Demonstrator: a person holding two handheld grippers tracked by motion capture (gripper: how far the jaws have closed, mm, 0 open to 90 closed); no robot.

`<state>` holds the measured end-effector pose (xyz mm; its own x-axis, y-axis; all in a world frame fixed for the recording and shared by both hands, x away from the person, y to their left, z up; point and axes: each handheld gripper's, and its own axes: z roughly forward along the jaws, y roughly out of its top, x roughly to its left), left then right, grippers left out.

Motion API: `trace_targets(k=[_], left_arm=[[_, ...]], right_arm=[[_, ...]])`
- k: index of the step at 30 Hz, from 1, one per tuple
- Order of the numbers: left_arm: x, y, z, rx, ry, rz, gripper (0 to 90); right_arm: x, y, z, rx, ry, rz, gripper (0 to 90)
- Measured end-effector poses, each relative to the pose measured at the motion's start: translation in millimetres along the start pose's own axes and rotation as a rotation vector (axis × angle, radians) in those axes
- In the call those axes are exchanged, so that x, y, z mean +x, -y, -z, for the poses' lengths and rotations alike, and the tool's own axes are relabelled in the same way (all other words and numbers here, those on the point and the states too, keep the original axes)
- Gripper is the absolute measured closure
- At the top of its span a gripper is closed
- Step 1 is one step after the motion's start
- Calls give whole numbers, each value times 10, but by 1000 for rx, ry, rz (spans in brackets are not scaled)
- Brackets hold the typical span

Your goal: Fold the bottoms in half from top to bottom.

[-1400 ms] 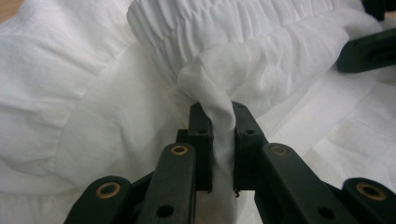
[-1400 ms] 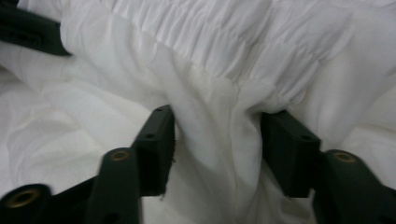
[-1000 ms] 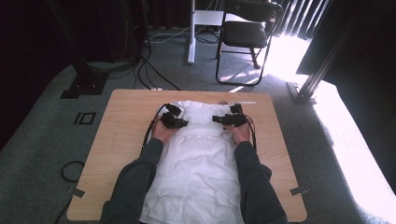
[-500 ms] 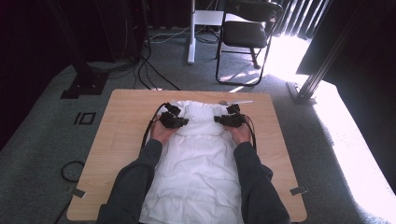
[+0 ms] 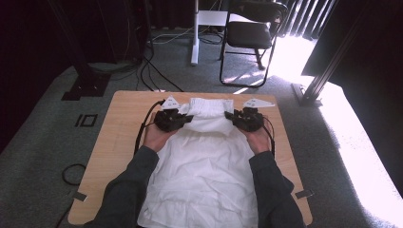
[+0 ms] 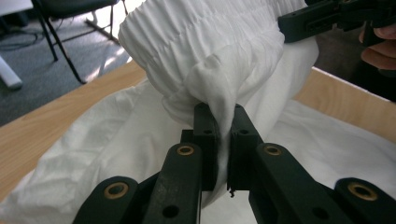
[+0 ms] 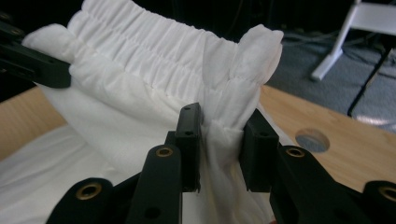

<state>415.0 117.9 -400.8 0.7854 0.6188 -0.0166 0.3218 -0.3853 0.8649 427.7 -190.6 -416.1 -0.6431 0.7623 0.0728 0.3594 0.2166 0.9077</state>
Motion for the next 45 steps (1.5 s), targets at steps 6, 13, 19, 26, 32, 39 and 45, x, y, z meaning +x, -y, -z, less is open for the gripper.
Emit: trace_targets(k=[6,13,19,26,32,39,45], left_arm=[[-276,64,326,-39,25,-53,863],[-554,451,556,-49,75,-50,861],[-655,934,469,13,99,1,853],[-743,1413,267,151,155,58,715],[-585,1385,437,70,103,104,643],[-294,1139,272,76,20,131,864],[-251,1073,-162,204,10,100,860]], right_arm=[[249,23,368,-63,-37,90,709],[541,320,635,-92,-91,157,693],[722,791,652,-42,-108,189,677],[745,1339,620,72,-148,142,536],[616,1360,803,28,-143,85,551],[451,1151,548,111,-68,22,781],[392,1113,128,197,-32,-4,761]])
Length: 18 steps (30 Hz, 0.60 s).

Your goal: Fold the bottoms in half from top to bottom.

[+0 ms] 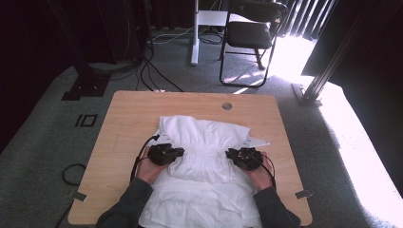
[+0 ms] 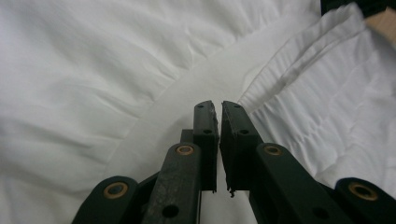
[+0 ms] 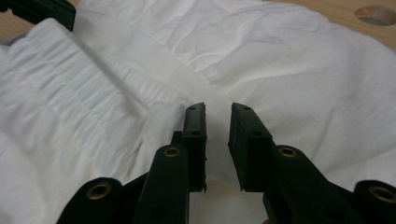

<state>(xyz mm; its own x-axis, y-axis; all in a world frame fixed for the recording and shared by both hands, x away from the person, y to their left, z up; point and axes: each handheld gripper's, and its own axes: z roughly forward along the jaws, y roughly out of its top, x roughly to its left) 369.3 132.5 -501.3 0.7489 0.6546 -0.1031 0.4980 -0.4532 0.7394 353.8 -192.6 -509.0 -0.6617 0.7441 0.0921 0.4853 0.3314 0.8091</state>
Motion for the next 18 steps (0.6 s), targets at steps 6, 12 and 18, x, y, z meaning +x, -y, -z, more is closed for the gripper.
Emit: trace_targets(k=[6,12,18], left_arm=[[-8,75,-163,75,-3,-11,852],[-8,185,-187,109,-15,7,834],[-4,195,-227,109,-4,26,831]], right_arm=[[-4,-51,-136,57,-58,36,746],[-18,36,-151,94,-1,43,697],[-53,32,-254,120,-22,10,701]])
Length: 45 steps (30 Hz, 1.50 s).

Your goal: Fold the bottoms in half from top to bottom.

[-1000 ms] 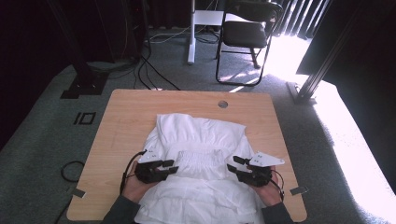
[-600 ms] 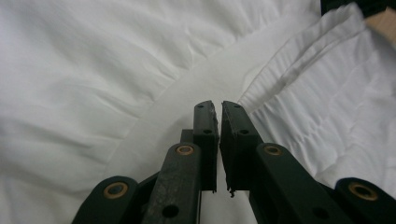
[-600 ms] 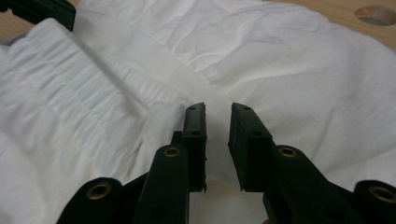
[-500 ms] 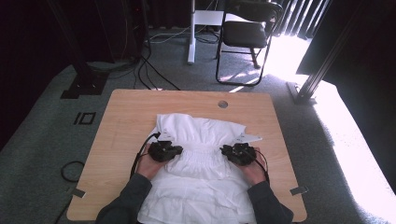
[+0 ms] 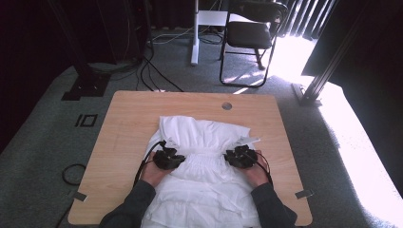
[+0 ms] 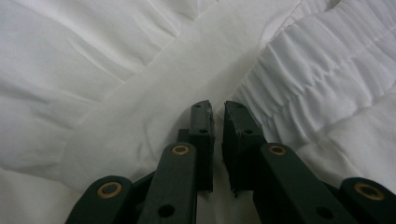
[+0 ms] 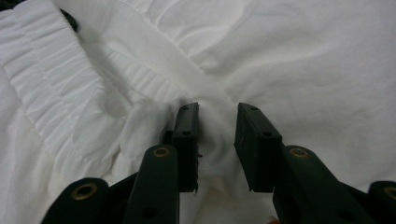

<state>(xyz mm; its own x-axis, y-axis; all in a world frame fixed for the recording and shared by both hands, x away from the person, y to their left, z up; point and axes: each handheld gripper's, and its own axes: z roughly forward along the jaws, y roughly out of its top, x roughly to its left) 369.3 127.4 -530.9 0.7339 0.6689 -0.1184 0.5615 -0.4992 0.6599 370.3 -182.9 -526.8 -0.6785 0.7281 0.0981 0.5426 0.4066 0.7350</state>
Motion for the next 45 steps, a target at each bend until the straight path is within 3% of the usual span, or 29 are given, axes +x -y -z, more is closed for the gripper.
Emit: trace_targets(k=[3,5,11,20,24,26,29,32,34,37,39,41,43,45], left_arm=[[-39,15,66,-33,29,4,824],[-98,33,119,-52,50,-11,823],[-305,161,276,-108,122,-43,797],[-481,423,381,-95,187,-62,730],[-350,472,516,-137,144,-23,650],[-250,486,596,-159,105,7,616],[4,516,755,-213,-16,76,584],[303,560,768,-185,-179,168,550],[460,595,711,-160,-232,240,538],[665,635,574,-139,-266,334,491],[753,652,495,-147,-267,380,459],[824,665,463,-203,-246,417,437],[871,665,443,-232,-234,437,435],[906,602,424,-208,-242,426,423]], right_arm=[[20,29,61,-37,-54,-4,689],[37,43,89,-45,-63,2,682],[210,169,317,-100,-132,89,610],[366,385,537,-120,-229,162,533],[297,419,626,-133,-157,133,531],[206,425,656,-124,-89,98,529],[36,432,676,-123,8,31,505],[-131,433,640,-105,105,-32,486],[-234,429,571,-72,155,-72,478],[-376,415,437,-39,216,-122,459],[-483,354,378,-51,246,-174,438],[-568,278,359,-70,247,-227,418],[-656,178,306,-59,256,-258,397],[-734,92,247,-68,263,-275,390]])
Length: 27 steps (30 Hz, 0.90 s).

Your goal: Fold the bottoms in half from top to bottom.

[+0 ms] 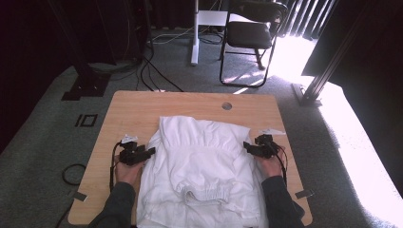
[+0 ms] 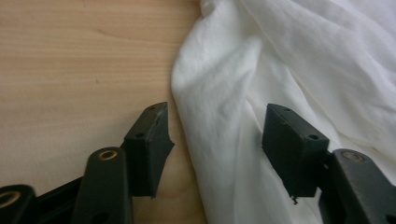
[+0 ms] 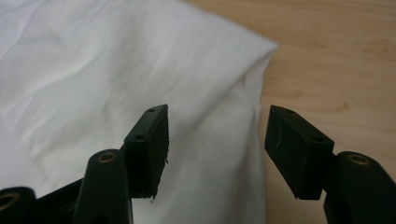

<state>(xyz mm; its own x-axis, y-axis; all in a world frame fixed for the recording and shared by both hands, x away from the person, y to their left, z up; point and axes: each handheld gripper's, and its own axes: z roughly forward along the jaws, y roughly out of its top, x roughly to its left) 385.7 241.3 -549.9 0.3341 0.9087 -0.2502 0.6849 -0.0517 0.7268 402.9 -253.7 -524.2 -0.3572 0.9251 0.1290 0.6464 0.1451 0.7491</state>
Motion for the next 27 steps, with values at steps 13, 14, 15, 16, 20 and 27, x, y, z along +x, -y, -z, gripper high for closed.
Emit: trace_targets(k=[13,14,15,16,20,27], left_arm=[[-35,-704,-285,-7,3,-103,410],[-47,-762,-299,-18,12,-97,403],[-62,-817,-318,-30,26,-92,402],[-87,-869,-342,-32,28,-91,395],[-181,-1018,-461,-22,43,-93,366],[-217,-1059,-760,69,38,-36,286]], right_arm=[[-50,-305,-318,-31,-47,-96,308],[-51,-309,-336,-30,-56,-111,300],[-56,-312,-360,-30,-63,-119,293],[-55,-314,-382,-27,-65,-127,287],[-69,-312,-482,-10,-57,-143,271],[-88,-284,-614,30,-57,-172,238]])
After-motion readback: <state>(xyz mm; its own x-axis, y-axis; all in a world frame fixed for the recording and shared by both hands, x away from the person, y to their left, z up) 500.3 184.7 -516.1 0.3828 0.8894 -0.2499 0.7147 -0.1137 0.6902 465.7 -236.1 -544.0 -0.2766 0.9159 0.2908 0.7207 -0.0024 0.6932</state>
